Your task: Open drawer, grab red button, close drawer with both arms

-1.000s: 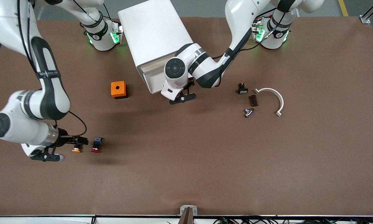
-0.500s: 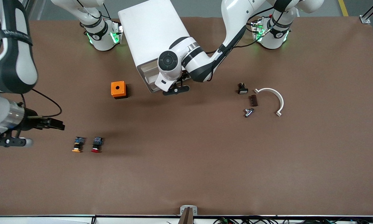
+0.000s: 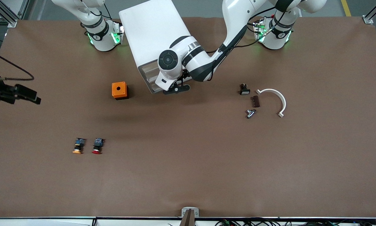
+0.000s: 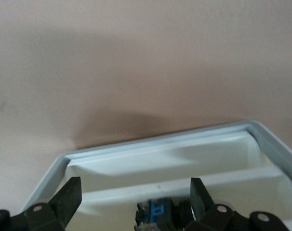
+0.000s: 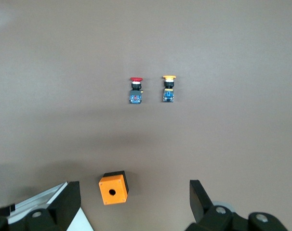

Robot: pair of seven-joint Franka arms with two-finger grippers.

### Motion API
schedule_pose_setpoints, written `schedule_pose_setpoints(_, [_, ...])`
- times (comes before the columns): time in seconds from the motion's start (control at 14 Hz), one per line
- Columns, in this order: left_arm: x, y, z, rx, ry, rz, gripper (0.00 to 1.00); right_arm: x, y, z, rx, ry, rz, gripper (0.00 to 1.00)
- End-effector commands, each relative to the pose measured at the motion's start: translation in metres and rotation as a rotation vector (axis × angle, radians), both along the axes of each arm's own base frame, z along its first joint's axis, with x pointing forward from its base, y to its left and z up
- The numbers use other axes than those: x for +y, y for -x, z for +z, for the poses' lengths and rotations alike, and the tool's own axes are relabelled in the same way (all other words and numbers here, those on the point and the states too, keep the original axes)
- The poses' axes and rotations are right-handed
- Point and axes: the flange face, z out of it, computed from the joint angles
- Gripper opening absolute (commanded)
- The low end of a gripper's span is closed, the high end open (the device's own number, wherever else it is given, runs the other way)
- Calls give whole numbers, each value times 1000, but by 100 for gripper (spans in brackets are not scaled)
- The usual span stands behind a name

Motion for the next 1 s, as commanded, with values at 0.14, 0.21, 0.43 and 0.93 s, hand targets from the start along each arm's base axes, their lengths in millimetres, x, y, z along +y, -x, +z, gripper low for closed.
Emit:
schedule_pose_setpoints(0.14, [96, -113, 48, -99, -3, 156, 99, -3, 27, 5, 10, 13, -17, 100])
schedule_pose_setpoints(0.21, [124, -140, 62, -147, -15, 189, 99, -2, 26, 5, 7, 14, -7, 100])
schedule_pose_setpoints(0.43, [183, -185, 106, -316, -85, 195, 99, -3, 27, 4, 14, 55, -42, 100])
schedule_pose_setpoints(0.93, [332, -252, 197, -450, -76, 256, 99, -5, 36, 6, -3, 61, -46, 100])
